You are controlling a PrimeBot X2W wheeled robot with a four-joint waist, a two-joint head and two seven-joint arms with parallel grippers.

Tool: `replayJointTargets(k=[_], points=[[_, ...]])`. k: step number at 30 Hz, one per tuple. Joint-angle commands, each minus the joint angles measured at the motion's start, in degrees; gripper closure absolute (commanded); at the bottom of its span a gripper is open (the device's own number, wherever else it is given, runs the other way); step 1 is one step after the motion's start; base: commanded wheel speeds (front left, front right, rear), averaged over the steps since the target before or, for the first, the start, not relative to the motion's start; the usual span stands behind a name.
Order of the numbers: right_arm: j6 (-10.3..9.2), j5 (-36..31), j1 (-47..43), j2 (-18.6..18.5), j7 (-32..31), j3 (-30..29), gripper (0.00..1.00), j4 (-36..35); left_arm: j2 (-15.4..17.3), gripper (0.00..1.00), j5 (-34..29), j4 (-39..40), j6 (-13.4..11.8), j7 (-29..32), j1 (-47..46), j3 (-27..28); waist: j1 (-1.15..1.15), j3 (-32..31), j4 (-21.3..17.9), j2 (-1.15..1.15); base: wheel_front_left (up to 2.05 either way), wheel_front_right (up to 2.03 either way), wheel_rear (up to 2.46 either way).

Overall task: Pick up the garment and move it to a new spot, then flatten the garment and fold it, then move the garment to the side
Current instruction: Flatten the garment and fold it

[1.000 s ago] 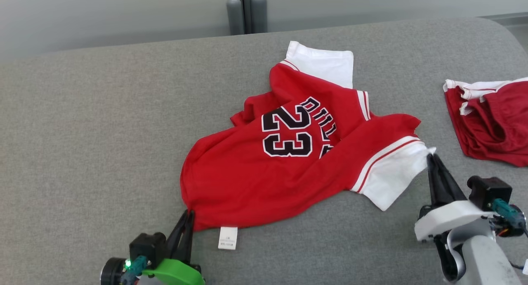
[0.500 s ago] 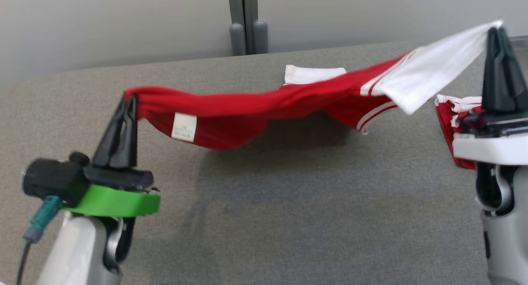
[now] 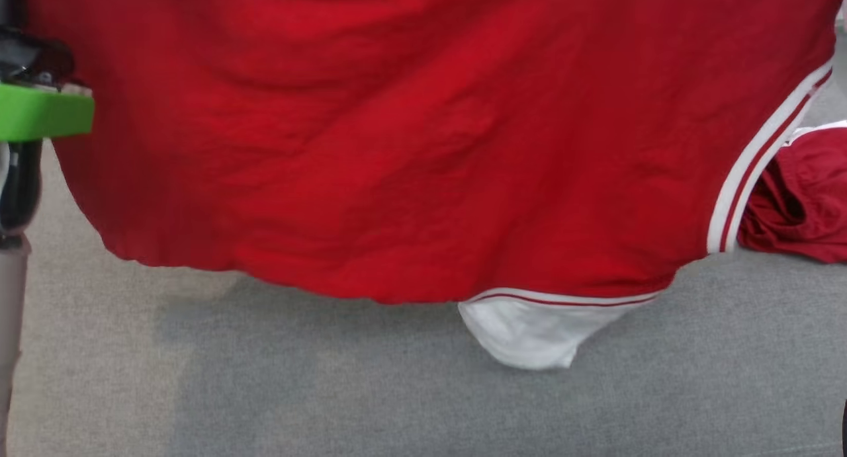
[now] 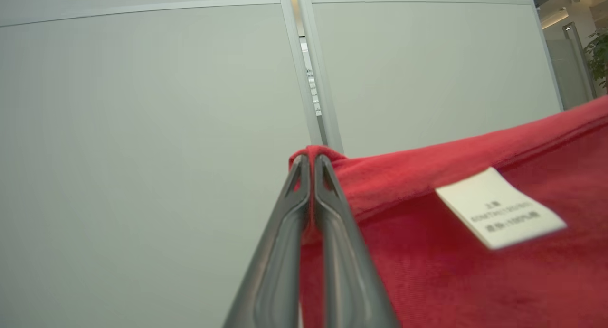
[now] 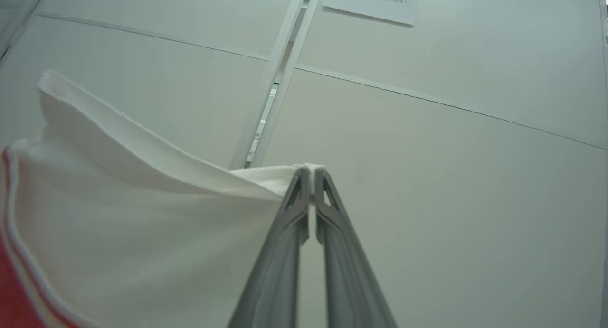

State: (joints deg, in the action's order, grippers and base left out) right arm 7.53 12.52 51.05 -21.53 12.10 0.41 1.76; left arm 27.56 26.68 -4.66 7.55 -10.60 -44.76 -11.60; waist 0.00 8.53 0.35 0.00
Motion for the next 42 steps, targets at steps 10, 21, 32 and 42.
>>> replayJointTargets(k=[10, 21, 32, 42], points=[[-0.11, -9.23, 22.05, 1.9, 1.85, 1.57, 1.0, 16.83, 0.75, 1.0, 0.1, -17.0, -0.13, -2.72, -18.5, -1.81, 0.0, 15.03, -0.75, 0.0, 0.0, 0.0, 0.0], [-0.12, -12.87, 24.12, 5.76, 3.08, -3.36, 1.0, 18.02, -1.09, 1.0, 2.33, -23.33, -0.13, -4.57, -20.82, 0.74, 0.0, 17.37, -2.18, 0.0, 0.0, 0.0, 0.0], [-0.31, -5.42, -13.17, 11.24, 3.13, -6.83, 1.0, 10.47, -8.44, 1.0, 8.31, -30.21, -0.25, -4.6, 8.21, 3.93, 0.0, 12.47, -3.33, 0.0, 0.0, 0.0, 0.0], [-0.23, -1.67, -35.61, 15.67, 3.13, -7.98, 1.0, 9.0, -17.37, 1.0, 11.64, -35.35, -0.24, -4.46, 26.68, 4.98, 0.0, 6.58, -3.83, 0.0, 0.0, 0.0, 0.0]])
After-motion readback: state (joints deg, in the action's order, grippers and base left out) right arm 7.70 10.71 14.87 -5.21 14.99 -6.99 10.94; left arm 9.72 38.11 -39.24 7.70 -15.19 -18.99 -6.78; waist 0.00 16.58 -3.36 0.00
